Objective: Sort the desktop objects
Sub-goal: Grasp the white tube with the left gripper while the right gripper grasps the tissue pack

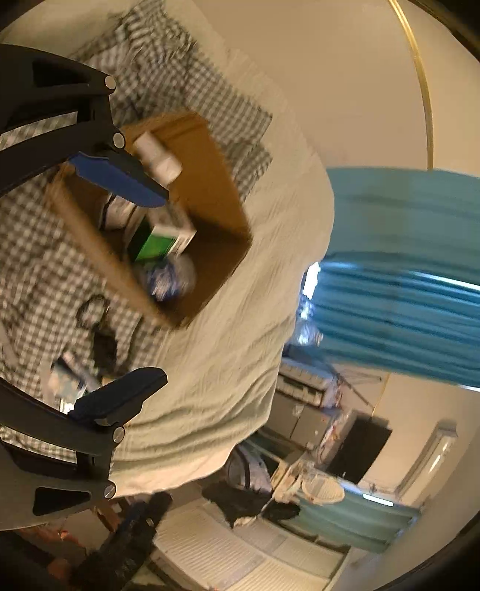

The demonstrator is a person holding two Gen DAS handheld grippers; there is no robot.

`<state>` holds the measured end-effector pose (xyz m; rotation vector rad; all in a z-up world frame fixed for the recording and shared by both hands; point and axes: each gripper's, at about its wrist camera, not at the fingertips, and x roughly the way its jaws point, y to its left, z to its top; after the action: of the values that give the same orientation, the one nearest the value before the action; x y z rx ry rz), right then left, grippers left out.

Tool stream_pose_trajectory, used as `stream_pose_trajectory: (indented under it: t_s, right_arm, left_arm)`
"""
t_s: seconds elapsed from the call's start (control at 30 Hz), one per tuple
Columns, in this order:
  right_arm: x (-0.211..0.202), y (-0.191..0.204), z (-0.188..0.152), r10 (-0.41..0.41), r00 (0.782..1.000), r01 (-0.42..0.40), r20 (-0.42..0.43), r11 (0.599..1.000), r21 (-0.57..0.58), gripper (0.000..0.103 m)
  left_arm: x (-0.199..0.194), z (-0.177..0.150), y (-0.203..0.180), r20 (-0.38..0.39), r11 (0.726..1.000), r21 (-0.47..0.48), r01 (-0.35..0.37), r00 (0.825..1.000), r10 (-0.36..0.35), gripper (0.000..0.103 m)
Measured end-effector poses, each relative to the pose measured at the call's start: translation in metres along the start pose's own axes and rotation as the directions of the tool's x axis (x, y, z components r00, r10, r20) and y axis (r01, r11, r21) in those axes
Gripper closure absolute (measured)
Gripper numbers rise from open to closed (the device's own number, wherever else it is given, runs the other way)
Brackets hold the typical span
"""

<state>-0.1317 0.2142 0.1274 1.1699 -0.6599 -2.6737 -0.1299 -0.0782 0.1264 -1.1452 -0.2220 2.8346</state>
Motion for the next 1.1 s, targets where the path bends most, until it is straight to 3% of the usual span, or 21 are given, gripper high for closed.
stream_pose_trajectory:
  t_s: [0.2, 0.33, 0.6, 0.67, 0.7, 0.8, 0.83, 0.87, 0.97, 1.1]
  right_arm:
    - [0.01, -0.058, -0.049, -0.078, 0.995, 0.077, -0.057, 0.997, -0.01, 0.025]
    - [0.027, -0.092, -0.084, -0.146, 0.978, 0.142, -0.147, 0.989, -0.036, 0.025]
    - [0.031, -0.137, -0.109, -0.173, 0.964, 0.176, -0.204, 0.984, -0.005, 0.025]
    - [0.034, -0.136, -0.107, -0.172, 0.963, 0.175, -0.206, 0.985, -0.005, 0.025]
    - [0.037, -0.136, -0.107, -0.167, 0.964, 0.17, -0.206, 0.985, -0.002, 0.025]
    - [0.045, -0.132, -0.108, -0.149, 0.966, 0.153, -0.211, 0.988, 0.003, 0.025]
    - [0.049, -0.131, -0.109, -0.145, 0.966, 0.149, -0.215, 0.989, 0.003, 0.025]
    - [0.053, -0.13, -0.111, -0.142, 0.965, 0.147, -0.219, 0.989, 0.003, 0.025]
    - [0.073, -0.126, -0.117, -0.14, 0.96, 0.145, -0.242, 0.99, 0.001, 0.025]
    - [0.105, -0.12, -0.125, -0.141, 0.951, 0.141, -0.274, 0.99, -0.02, 0.025]
  left_arm:
    - [0.034, -0.09, -0.048, -0.076, 0.989, 0.14, 0.045, 0.997, -0.035, 0.012]
    - [0.058, -0.156, -0.066, -0.163, 0.971, 0.222, 0.084, 0.985, -0.048, 0.012]
    - [0.103, -0.27, -0.073, -0.297, 0.933, 0.342, 0.11, 0.955, -0.004, 0.012]
    - [0.111, -0.286, -0.077, -0.331, 0.918, 0.377, 0.121, 0.943, 0.012, 0.02]
    - [0.116, -0.293, -0.08, -0.35, 0.906, 0.405, 0.123, 0.936, 0.029, 0.032]
    - [0.129, -0.304, -0.089, -0.376, 0.863, 0.497, 0.093, 0.919, 0.117, 0.083]
    - [0.13, -0.304, -0.091, -0.391, 0.857, 0.504, 0.11, 0.914, 0.112, 0.097]
    - [0.129, -0.302, -0.094, -0.403, 0.86, 0.493, 0.134, 0.911, 0.089, 0.098]
    - [0.122, -0.287, -0.096, -0.368, 0.885, 0.451, 0.12, 0.928, 0.061, 0.098]
    - [0.112, -0.245, -0.074, -0.307, 0.958, 0.261, 0.121, 0.951, -0.036, 0.098]
